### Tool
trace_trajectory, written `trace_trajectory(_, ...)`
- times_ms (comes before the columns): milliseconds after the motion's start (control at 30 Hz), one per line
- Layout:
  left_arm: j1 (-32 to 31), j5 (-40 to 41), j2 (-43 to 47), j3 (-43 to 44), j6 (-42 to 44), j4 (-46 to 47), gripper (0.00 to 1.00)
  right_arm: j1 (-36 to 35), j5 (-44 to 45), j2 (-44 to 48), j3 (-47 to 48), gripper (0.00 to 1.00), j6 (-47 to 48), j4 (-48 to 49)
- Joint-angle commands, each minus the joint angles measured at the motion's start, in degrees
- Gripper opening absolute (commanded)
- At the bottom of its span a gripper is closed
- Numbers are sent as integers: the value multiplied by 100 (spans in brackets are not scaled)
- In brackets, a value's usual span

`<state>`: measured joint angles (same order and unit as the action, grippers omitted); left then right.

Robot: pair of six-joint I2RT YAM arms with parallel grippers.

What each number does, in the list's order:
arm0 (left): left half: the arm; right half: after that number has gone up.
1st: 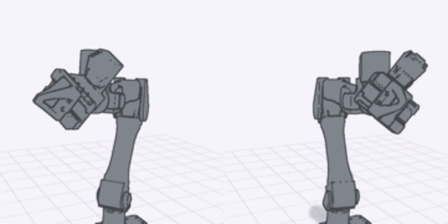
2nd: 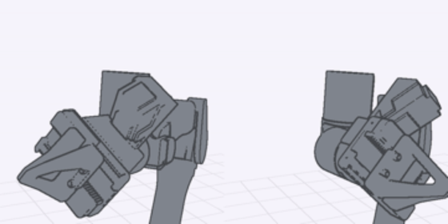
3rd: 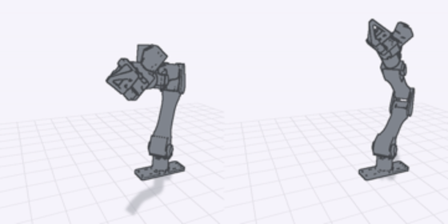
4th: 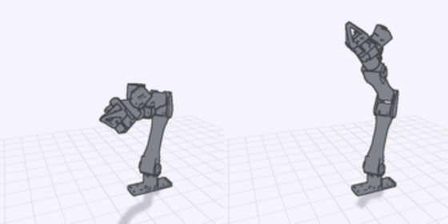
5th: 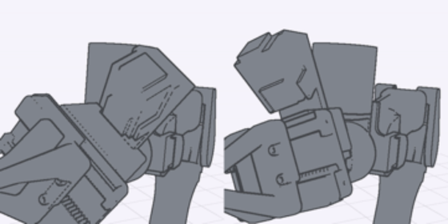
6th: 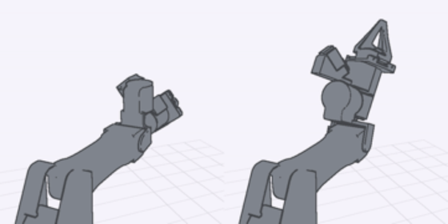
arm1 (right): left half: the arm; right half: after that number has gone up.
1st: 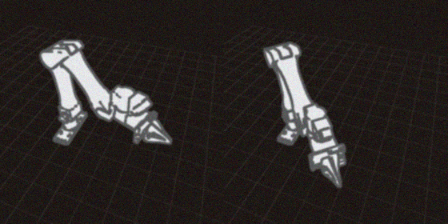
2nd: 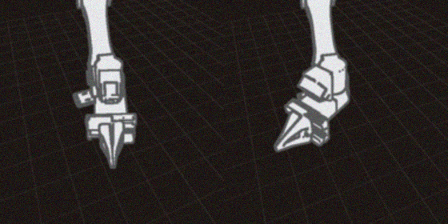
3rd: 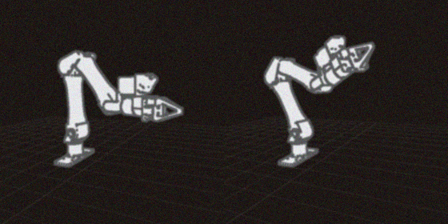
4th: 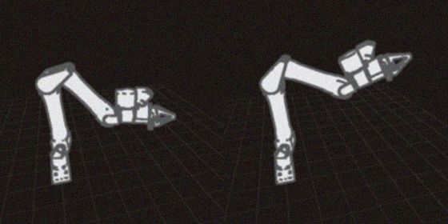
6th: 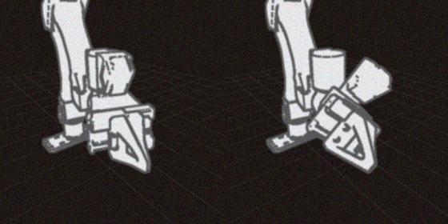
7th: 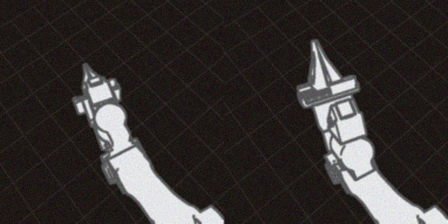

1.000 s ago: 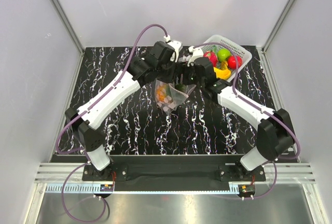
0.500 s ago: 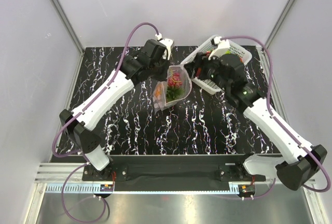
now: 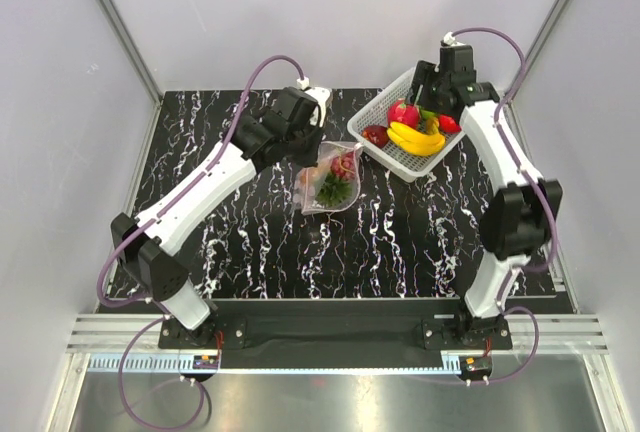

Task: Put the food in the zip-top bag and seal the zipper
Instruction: Pick up the fake fruit from the bin.

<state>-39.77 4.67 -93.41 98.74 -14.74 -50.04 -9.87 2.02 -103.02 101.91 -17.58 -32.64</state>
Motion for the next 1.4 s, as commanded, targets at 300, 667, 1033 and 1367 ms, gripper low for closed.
trace_trajectory(300, 92, 51, 613, -268, 296, 179, 0, 170, -1242, -974, 647, 92, -840, -130)
trace_trajectory(667, 92, -300, 393, 488, 542, -225, 0, -375, -1230, -1553, -127, 100, -3584, 592)
trace_trajectory(1033, 101, -168, 446, 576, 657, -269, 0, -463, -290, -1879, -365, 100, -4368, 847)
trace_trajectory(1367, 110, -186, 341, 770, 683, -375, 0, -463, 140, -2617, 92, 98, -4473, 988)
